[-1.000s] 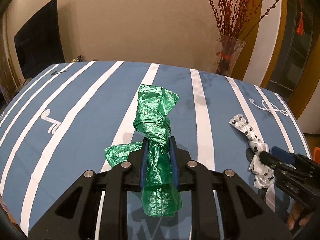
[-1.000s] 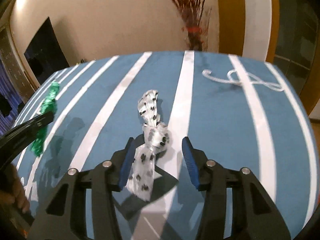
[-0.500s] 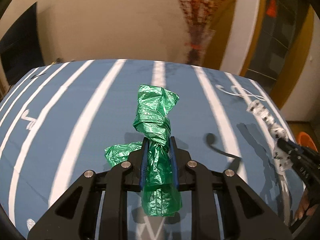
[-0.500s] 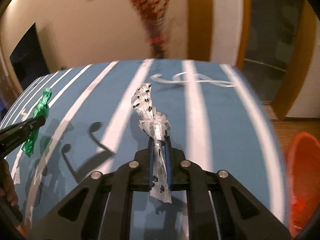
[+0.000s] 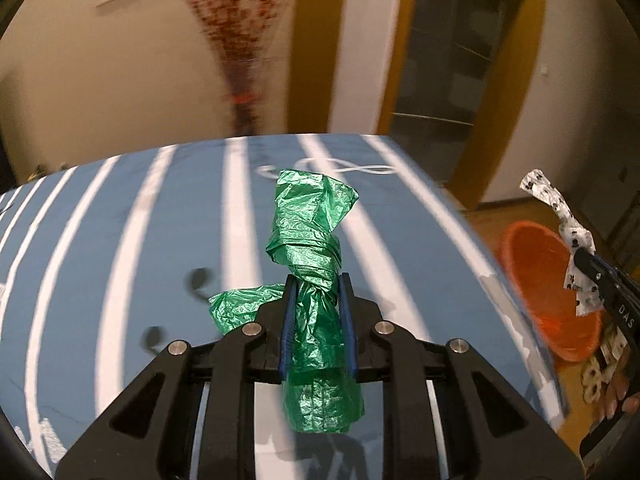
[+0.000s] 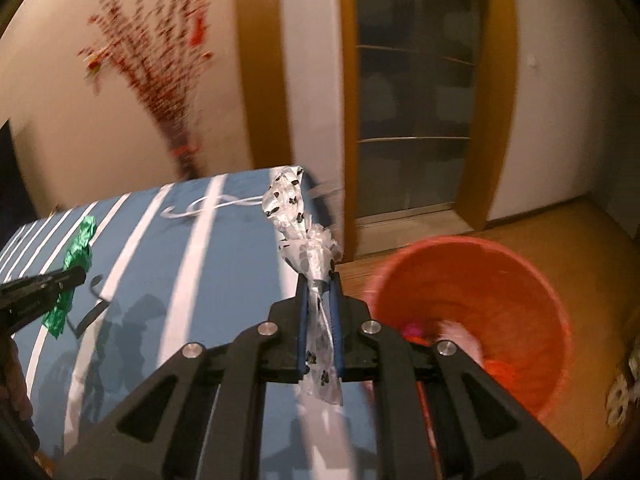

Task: Collect trash
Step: 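Carry both bags over the wastebasket and open both tools to drop them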

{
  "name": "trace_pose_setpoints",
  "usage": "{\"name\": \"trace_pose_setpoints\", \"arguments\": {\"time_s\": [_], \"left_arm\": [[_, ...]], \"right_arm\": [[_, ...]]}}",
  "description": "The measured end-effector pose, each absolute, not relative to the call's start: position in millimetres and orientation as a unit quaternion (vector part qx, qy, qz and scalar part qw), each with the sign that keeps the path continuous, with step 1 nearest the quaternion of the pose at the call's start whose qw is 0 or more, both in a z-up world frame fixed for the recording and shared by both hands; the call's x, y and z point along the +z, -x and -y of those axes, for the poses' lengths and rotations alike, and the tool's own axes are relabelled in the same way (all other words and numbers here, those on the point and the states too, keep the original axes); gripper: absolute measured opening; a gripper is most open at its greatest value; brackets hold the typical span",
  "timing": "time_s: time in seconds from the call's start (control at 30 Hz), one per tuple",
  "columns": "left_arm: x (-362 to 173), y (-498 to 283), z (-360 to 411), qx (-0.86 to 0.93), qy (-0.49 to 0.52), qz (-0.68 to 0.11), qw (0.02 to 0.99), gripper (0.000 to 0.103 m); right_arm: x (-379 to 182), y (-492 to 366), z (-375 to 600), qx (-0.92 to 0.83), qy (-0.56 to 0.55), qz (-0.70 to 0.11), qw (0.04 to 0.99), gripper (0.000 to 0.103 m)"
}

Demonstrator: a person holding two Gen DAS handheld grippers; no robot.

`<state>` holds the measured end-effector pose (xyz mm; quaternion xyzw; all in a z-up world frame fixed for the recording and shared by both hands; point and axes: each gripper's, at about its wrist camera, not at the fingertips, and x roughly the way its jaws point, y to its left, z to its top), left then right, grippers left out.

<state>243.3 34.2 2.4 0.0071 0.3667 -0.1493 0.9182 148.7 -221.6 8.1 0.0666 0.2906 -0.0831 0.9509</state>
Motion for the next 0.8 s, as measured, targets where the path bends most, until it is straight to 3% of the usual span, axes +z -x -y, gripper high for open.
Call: {"name": "trace_pose_setpoints", "arguments": {"time_s": [0.37,0.73,0.8], "left_arm": [[10.3,-221.6,87.9,-0.258,-0.03,-0.362,0.895,0.02],[-5.4,-213.4,190.5,-0.334,-0.05,-0.381,0.861,0.02],[-11.2,-214.3,202.0,-0.343,-0.052,-0.387,0.855,0.02]], "right_arm": [[20.3,-92.3,321.6,-0.161,-0.123,-0.251,0.947,0.011],[-4.5,-80.6,373.9,-0.188,-0.162,-0.257,0.934,0.012],[-9.2,-84.5,380.2,-0.19,-0.168,-0.259,0.932,0.015]]}}
